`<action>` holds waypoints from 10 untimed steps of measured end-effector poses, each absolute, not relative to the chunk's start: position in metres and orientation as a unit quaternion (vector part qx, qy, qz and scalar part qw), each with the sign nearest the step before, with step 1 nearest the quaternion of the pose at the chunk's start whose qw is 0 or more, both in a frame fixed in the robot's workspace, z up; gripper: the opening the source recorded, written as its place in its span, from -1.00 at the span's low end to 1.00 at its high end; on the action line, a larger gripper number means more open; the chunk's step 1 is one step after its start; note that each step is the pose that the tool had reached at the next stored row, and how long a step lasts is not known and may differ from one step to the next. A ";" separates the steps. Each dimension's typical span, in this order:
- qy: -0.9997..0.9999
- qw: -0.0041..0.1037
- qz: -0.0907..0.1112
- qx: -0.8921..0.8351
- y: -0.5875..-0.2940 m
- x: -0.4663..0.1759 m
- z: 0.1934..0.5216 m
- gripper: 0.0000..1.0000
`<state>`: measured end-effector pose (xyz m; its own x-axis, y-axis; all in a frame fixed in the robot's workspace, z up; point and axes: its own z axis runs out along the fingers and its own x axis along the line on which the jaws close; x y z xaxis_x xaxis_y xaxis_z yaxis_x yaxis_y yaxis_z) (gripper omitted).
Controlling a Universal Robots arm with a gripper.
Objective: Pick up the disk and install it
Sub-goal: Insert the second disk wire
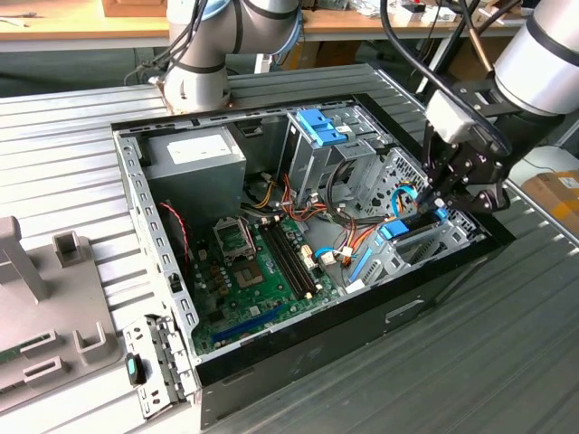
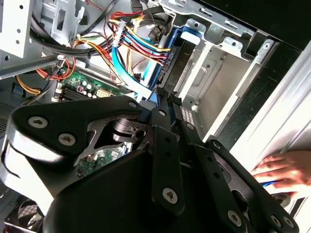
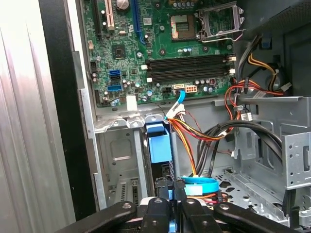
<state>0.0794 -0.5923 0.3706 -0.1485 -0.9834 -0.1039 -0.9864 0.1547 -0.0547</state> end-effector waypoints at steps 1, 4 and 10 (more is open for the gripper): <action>0.759 0.058 0.014 -0.649 -0.592 0.079 0.370 -0.68; 0.759 0.061 0.018 -0.647 -0.592 0.080 0.369 -0.68; 0.759 0.074 0.033 -0.646 -0.592 0.080 0.369 -0.68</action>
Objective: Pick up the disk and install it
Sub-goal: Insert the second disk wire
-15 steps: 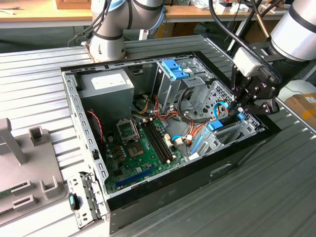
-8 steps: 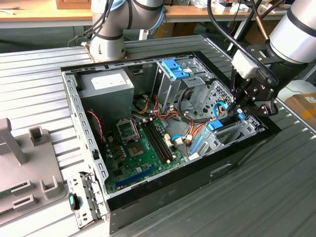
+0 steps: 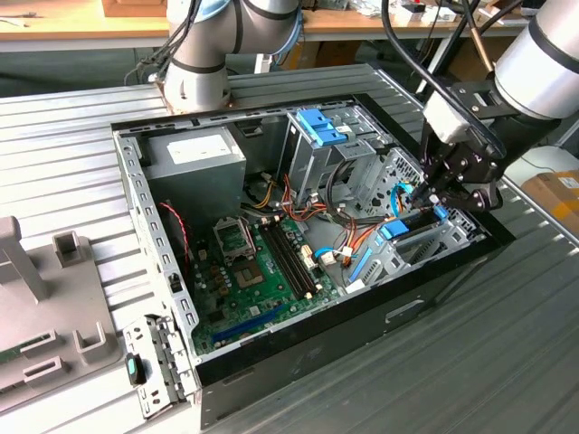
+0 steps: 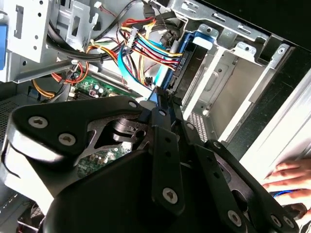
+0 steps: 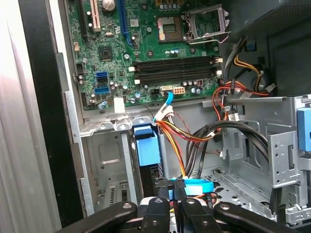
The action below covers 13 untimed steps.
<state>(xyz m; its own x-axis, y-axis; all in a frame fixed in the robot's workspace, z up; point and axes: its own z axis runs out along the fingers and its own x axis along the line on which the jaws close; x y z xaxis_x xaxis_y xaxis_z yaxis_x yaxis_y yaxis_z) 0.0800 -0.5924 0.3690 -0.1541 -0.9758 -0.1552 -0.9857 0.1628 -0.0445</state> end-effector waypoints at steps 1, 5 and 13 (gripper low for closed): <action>0.759 0.068 0.028 -0.647 -0.592 0.081 0.368 -0.68; 0.760 0.059 0.017 -0.648 -0.592 0.082 0.364 -0.68; 0.761 0.041 0.041 -0.647 -0.592 0.086 0.363 -0.68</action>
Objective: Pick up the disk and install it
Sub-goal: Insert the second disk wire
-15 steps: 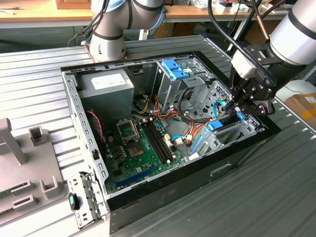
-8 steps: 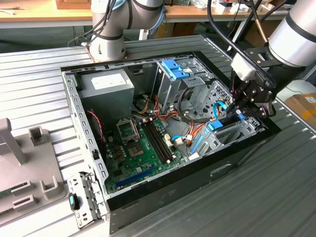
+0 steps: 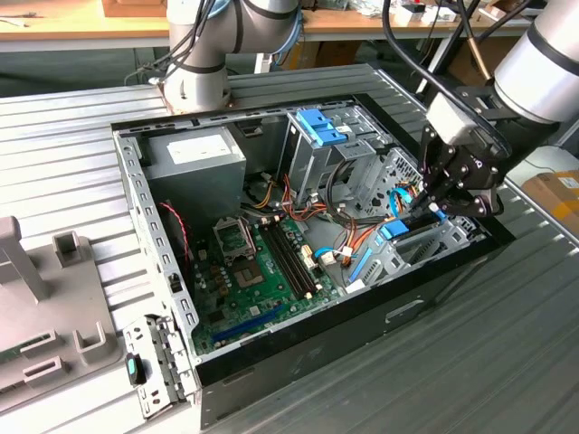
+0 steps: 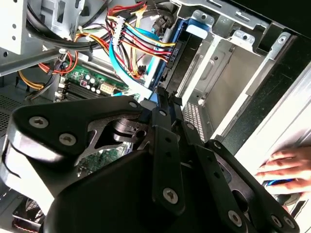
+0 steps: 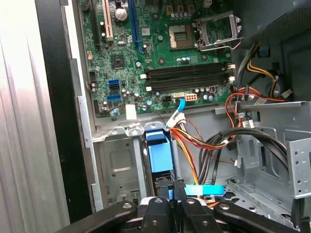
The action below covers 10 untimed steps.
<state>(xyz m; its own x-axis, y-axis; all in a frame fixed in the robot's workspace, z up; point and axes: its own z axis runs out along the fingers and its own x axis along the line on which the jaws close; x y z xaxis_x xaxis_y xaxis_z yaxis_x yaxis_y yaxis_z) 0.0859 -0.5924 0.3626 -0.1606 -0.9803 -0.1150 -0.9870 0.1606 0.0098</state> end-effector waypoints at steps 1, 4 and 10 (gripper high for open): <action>0.760 0.045 0.046 -0.646 -0.592 0.086 0.362 -0.68; 0.759 0.049 0.051 -0.647 -0.592 0.086 0.361 -0.68; 0.755 0.049 0.051 -0.652 -0.592 0.089 0.359 -0.68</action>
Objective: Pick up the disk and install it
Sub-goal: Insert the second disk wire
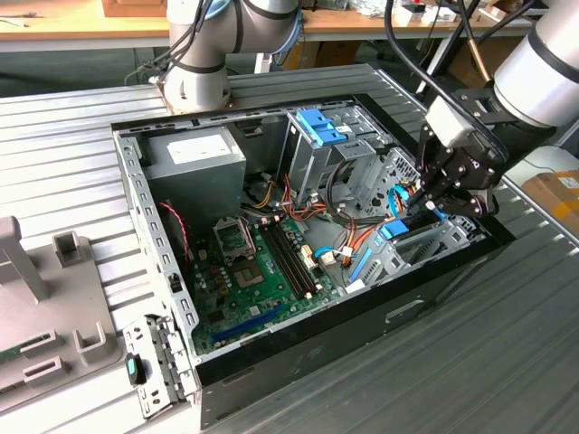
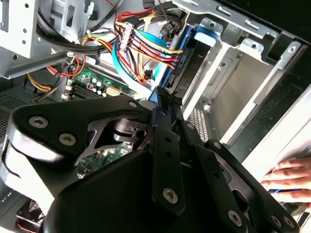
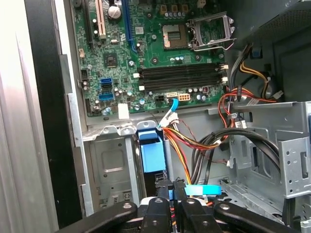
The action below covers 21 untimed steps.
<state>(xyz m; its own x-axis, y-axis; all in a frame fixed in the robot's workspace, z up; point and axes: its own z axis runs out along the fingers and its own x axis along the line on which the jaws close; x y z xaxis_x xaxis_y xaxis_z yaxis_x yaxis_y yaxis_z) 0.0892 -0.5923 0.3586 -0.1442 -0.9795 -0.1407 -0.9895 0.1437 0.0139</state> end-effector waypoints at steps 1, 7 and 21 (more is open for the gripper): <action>0.753 0.049 0.052 -0.654 -0.592 0.091 0.357 -0.68; 0.741 0.055 0.046 -0.667 -0.592 0.094 0.355 -0.68; 0.728 0.060 0.050 -0.681 -0.595 0.095 0.352 -0.68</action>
